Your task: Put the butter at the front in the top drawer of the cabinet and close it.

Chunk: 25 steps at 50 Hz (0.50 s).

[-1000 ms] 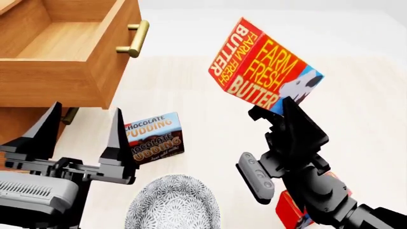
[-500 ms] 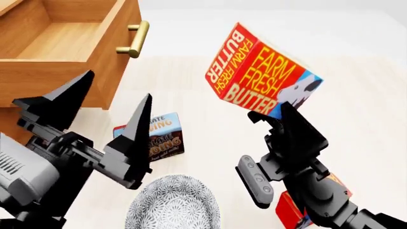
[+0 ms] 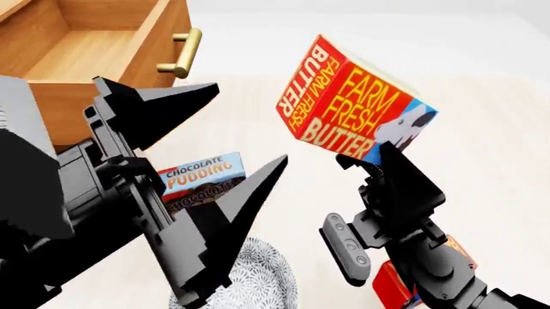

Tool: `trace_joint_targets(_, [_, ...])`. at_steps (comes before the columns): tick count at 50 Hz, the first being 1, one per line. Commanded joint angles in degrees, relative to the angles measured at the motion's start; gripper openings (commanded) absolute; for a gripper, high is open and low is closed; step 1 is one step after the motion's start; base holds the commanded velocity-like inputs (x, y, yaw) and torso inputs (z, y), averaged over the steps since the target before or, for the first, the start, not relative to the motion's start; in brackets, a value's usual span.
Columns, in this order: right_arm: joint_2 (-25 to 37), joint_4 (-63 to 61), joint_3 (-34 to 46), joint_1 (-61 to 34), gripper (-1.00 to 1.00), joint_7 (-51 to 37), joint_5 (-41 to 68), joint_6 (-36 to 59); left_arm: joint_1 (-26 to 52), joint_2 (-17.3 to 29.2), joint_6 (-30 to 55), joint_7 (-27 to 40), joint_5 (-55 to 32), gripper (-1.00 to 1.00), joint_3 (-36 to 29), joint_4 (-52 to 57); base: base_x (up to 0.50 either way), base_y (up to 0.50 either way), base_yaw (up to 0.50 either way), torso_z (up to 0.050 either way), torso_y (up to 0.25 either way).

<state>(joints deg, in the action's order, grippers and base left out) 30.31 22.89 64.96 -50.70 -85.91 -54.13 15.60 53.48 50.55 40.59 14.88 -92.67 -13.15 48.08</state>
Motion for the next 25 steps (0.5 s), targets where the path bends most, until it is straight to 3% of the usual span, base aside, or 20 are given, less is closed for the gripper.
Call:
trace_joint_targets(1, [1.08,-0.56,-0.26,1.47,-1.0,0.67,-1.29,1.3,11.31,1.36,5.77,-2.18,-12.88,1.0,-4.67,-5.74,0.0,0.0,0.0,0.0,0.0])
trace_joint_targets(11, [1.27,-1.01,-0.51,1.64,-1.0,1.4,-1.64,1.19,17.5,0.31,9.83,-2.47,-19.37,1.0,-9.29,-12.92,0.0,0.0,0.0,-0.001,-0.002])
trace_joint_targets(25, [1.05,-0.98,-0.63,2.02,-1.0,1.82,-2.17,1.02,23.26,-1.23,13.39,-2.59,-18.7,1.0,-12.27,-18.92,0.0,0.0,0.0,-0.001,-0.001])
